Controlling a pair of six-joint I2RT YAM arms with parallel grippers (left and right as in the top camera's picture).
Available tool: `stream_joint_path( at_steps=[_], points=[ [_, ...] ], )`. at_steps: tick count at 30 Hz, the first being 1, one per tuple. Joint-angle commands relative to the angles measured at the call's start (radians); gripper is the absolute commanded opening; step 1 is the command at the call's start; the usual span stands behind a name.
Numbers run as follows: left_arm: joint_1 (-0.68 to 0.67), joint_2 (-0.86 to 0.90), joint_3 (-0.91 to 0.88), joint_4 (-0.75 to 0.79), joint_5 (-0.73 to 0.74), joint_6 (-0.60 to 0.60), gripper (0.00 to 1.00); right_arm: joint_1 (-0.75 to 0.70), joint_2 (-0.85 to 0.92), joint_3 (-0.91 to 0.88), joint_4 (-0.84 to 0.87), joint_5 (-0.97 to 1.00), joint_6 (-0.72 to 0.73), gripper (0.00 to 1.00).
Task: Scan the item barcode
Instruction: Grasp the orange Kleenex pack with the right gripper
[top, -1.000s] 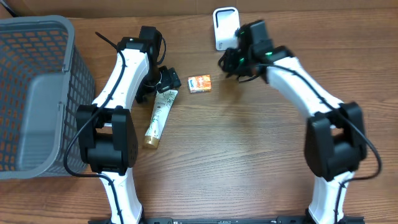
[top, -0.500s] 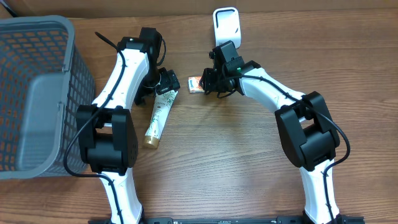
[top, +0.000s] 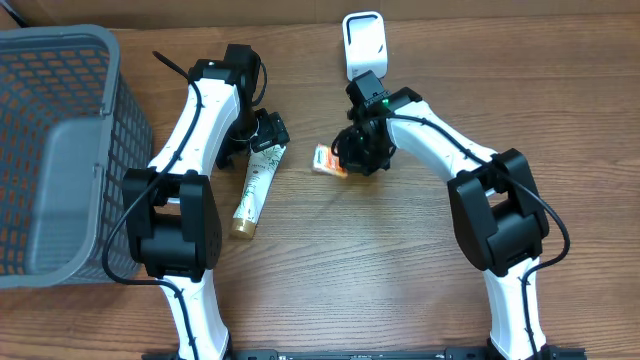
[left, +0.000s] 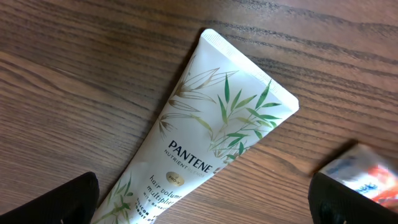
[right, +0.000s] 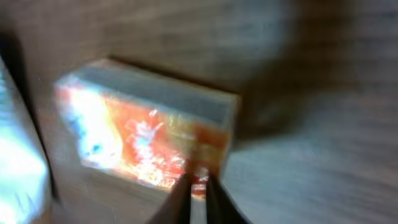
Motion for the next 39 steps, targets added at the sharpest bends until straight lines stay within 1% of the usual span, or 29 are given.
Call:
stream_joint_path(
  at_steps=[1,3,5,6,8,9,10,13,15,16,19,21,32,33,35,36,38,39],
  points=[
    [-0.008,-0.002,0.01,0.0,-0.025,0.002,1.0,-0.01,-0.093,0.085,-0.039,0.028,-0.079,0.34],
    [-0.008,-0.002,0.01,0.0,-0.029,0.002,1.0,-0.021,-0.102,0.111,-0.04,0.065,-0.11,0.51],
    [-0.008,-0.002,0.01,0.0,-0.029,0.002,1.0,-0.034,-0.103,0.126,-0.018,0.095,-0.166,0.56],
    [-0.008,-0.002,0.01,0.0,-0.029,0.002,1.0,-0.04,-0.103,0.126,0.002,0.097,-0.219,0.6],
    [-0.008,-0.002,0.01,0.0,-0.029,0.002,1.0,-0.049,-0.096,0.125,0.031,0.096,-0.377,0.6],
    [-0.008,-0.002,0.01,0.001,-0.029,0.002,1.0,-0.05,-0.085,0.124,0.035,0.096,-0.505,0.6],
    [-0.008,-0.002,0.01,0.003,-0.029,0.002,1.0,-0.05,-0.078,0.124,0.034,0.093,-0.567,0.6],
    [-0.008,-0.002,0.01,0.004,-0.029,0.002,1.0,-0.047,-0.055,0.108,0.035,0.085,-0.691,0.57],
    [-0.008,-0.002,0.01,0.004,-0.029,0.002,1.0,-0.047,-0.043,0.091,0.039,0.052,-0.74,0.54],
    [-0.008,-0.001,0.01,0.004,-0.029,0.002,1.0,-0.047,-0.034,0.083,0.043,0.024,-0.752,0.53],
    [-0.008,-0.001,0.01,0.012,-0.029,0.002,1.0,-0.047,0.0,0.076,0.042,-0.101,-0.765,0.52],
    [-0.008,-0.001,0.01,0.019,-0.028,-0.001,1.0,-0.045,0.019,0.071,0.05,-0.142,-0.766,0.49],
    [-0.008,-0.001,-0.005,0.025,-0.029,-0.002,1.0,-0.04,0.069,0.063,0.044,-0.167,-0.758,0.48],
    [-0.008,-0.001,-0.014,0.028,-0.029,-0.002,1.0,-0.04,0.069,0.063,0.029,-0.167,-0.757,0.39],
    [-0.008,-0.001,-0.025,0.031,-0.029,-0.001,1.0,-0.041,0.069,0.064,0.005,-0.166,-0.726,0.29],
    [-0.008,-0.001,-0.03,0.032,-0.029,-0.001,1.0,-0.041,0.069,0.064,-0.008,-0.166,-0.697,0.22],
    [-0.008,-0.001,-0.042,0.036,-0.029,-0.001,1.0,-0.041,0.069,0.065,-0.048,-0.167,-0.639,0.15],
    [-0.008,-0.001,-0.047,0.039,-0.029,-0.001,1.0,-0.041,0.068,0.066,-0.062,-0.167,-0.624,0.14]
  ],
)
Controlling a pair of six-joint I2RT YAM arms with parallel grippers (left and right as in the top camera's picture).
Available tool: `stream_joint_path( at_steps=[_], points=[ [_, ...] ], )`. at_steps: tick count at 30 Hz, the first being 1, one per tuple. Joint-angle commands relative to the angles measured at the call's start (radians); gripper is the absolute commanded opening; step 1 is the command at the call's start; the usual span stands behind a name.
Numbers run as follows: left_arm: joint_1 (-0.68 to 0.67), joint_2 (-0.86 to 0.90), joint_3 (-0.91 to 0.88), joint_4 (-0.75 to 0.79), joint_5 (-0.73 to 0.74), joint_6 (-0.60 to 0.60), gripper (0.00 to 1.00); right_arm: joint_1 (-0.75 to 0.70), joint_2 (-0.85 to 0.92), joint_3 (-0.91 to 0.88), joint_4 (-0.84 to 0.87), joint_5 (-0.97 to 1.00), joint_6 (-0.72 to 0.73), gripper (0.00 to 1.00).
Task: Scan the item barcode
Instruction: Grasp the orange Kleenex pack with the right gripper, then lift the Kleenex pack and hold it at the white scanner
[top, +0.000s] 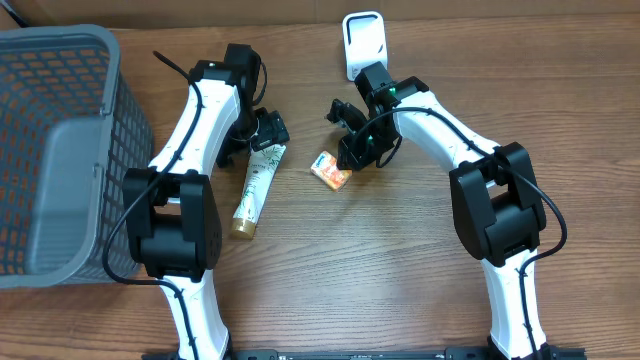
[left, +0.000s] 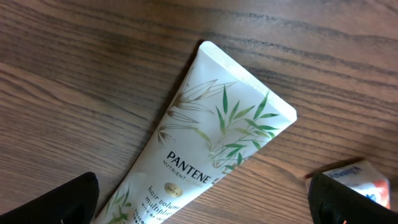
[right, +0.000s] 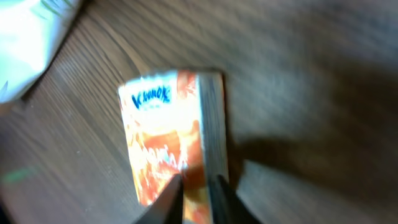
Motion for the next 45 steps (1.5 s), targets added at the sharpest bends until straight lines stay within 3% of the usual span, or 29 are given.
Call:
stream_joint_path(
  at_steps=[1,3,8,11,30,36,41,45],
  points=[
    [-0.008,-0.001,-0.039,0.012,-0.018,-0.001,1.0,0.004,0.005,-0.006,-0.043,-0.017,0.083,0.14],
    [-0.008,-0.001,-0.051,0.027,-0.018,-0.002,1.0,0.003,0.003,-0.006,-0.045,-0.016,0.099,0.16],
    [-0.008,-0.001,-0.061,0.034,-0.017,-0.002,1.0,0.004,0.003,-0.005,0.006,-0.016,0.105,0.37],
    [-0.008,-0.001,-0.061,0.034,-0.018,-0.002,1.0,0.005,0.003,-0.005,0.045,-0.016,0.105,0.44],
    [-0.008,-0.001,-0.061,0.034,-0.018,-0.002,1.0,0.005,0.008,-0.074,0.116,-0.002,0.161,0.42],
    [-0.008,-0.001,-0.061,0.035,-0.018,-0.002,1.0,0.005,0.008,-0.074,0.106,-0.021,0.184,0.33],
    [-0.008,-0.001,-0.061,0.035,-0.018,-0.002,1.0,0.005,0.008,-0.074,0.097,-0.066,0.188,0.04],
    [-0.008,-0.001,-0.061,0.034,-0.018,-0.002,1.0,0.002,0.008,-0.072,0.098,-0.074,0.27,0.04]
  ],
)
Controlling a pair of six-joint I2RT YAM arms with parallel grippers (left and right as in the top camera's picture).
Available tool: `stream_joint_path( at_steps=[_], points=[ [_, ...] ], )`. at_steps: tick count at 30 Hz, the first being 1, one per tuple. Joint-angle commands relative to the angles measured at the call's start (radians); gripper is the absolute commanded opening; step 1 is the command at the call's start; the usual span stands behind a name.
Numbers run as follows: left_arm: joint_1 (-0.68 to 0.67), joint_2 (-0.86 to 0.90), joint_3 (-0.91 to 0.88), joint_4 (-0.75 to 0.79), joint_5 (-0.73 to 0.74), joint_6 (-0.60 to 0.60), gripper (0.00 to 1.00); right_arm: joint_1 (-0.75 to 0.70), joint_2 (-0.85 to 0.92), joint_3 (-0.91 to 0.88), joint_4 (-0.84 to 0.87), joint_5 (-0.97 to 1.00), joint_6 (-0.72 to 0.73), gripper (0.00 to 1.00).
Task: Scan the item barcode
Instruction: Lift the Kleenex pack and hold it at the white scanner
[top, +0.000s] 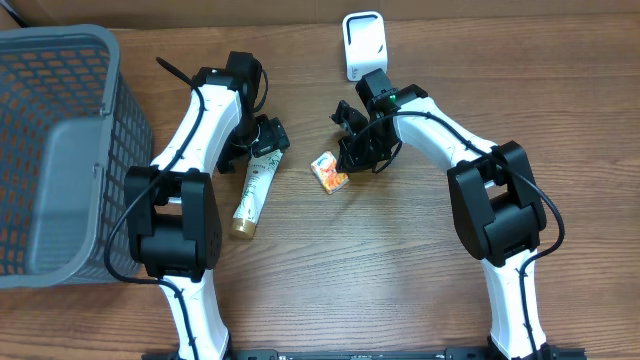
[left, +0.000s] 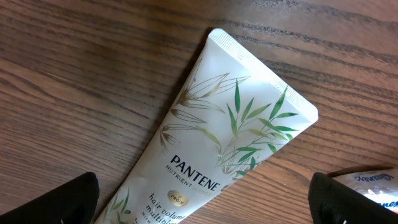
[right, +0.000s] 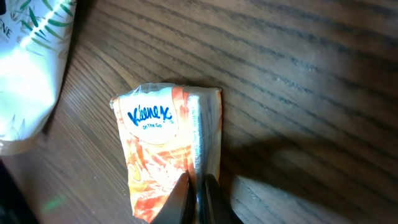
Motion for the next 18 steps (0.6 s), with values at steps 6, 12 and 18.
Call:
stream_joint_path(
  at_steps=[6,12,18],
  points=[
    [-0.008,-0.001,-0.012,0.004,-0.017,-0.001,1.0,-0.078,0.006,0.036,-0.021,-0.177,0.172,0.04],
    [-0.008,-0.001,-0.012,0.004,-0.017,-0.001,1.0,-0.214,0.006,0.037,-0.026,-0.563,0.13,0.04],
    [-0.008,-0.001,-0.012,0.004,-0.017,-0.001,1.0,-0.325,0.006,0.036,-0.04,-0.853,0.071,0.04]
  ],
)
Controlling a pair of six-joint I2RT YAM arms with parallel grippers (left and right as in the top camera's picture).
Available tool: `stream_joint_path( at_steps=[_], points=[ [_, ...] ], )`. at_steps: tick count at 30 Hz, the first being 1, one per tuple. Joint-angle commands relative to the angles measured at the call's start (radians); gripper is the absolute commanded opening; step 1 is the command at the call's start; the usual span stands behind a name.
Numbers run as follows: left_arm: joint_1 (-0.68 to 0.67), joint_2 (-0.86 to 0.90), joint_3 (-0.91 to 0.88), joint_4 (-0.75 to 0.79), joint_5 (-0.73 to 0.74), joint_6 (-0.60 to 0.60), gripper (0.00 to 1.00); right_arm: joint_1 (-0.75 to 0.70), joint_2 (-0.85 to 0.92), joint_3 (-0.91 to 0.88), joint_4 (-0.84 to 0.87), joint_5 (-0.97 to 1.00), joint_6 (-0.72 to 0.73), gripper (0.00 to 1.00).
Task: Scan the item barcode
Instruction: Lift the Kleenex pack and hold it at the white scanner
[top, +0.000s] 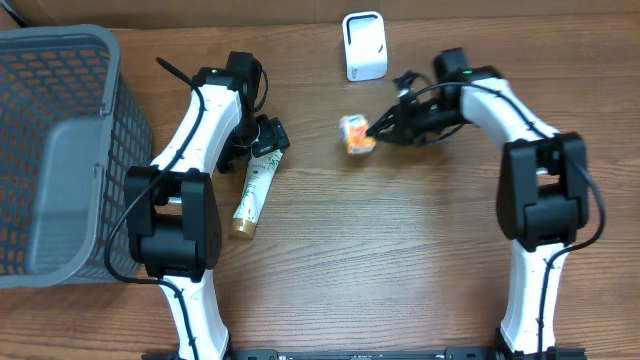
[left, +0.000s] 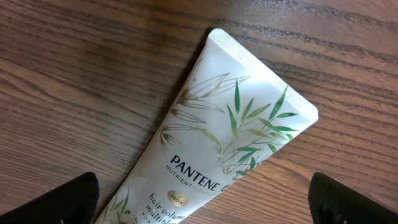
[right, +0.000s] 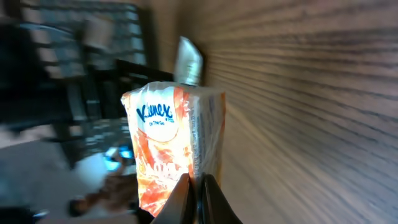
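Note:
My right gripper (top: 378, 127) is shut on an orange and white Kleenex tissue pack (top: 355, 134), held up off the table just in front of the white scanner (top: 362, 45). In the right wrist view the pack (right: 171, 146) is pinched at its edge between the two fingers, Kleenex logo facing the camera. My left gripper (top: 258, 140) hangs open over the crimped end of a white Pantene tube (top: 254, 186); in the left wrist view the tube (left: 211, 143) lies between the wide-apart fingertips (left: 62, 199), untouched.
A grey mesh basket (top: 55, 150) fills the left side of the table. The scanner stands at the back edge, centre. The tube lies lengthwise beside the left arm.
My right gripper, which was pinching the tissue pack low over the table centre, has moved right and back and now holds the pack raised in front of the scanner. The left arm has stayed put.
The tissue pack first lay near the tube with my right gripper at its edge. It then sat a little further right with the gripper still on it, rotated. By now the pack is off the wood, held near the scanner. The left gripper stayed open over the tube throughout.

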Motion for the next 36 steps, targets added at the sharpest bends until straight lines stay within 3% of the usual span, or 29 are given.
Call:
stream_joint_path(
  at_steps=[1,8,13,31,36],
  points=[
    [-0.008,-0.001,-0.012,0.004,-0.017,-0.002,1.0,-0.039,0.006,0.027,0.0,-0.325,-0.081,0.04],
    [-0.008,-0.001,-0.012,0.004,-0.017,-0.001,1.0,-0.072,0.006,0.027,0.005,-0.442,-0.206,0.04],
    [-0.008,-0.001,-0.012,0.004,-0.017,-0.002,1.0,-0.079,0.006,0.027,0.083,-0.447,-0.208,0.04],
    [-0.008,-0.001,-0.012,0.004,-0.017,-0.002,1.0,-0.129,0.006,0.027,0.417,-0.447,0.163,0.04],
    [-0.008,-0.001,-0.012,0.004,-0.017,-0.002,1.0,-0.129,0.006,0.029,0.508,-0.301,0.349,0.04]
  ],
)
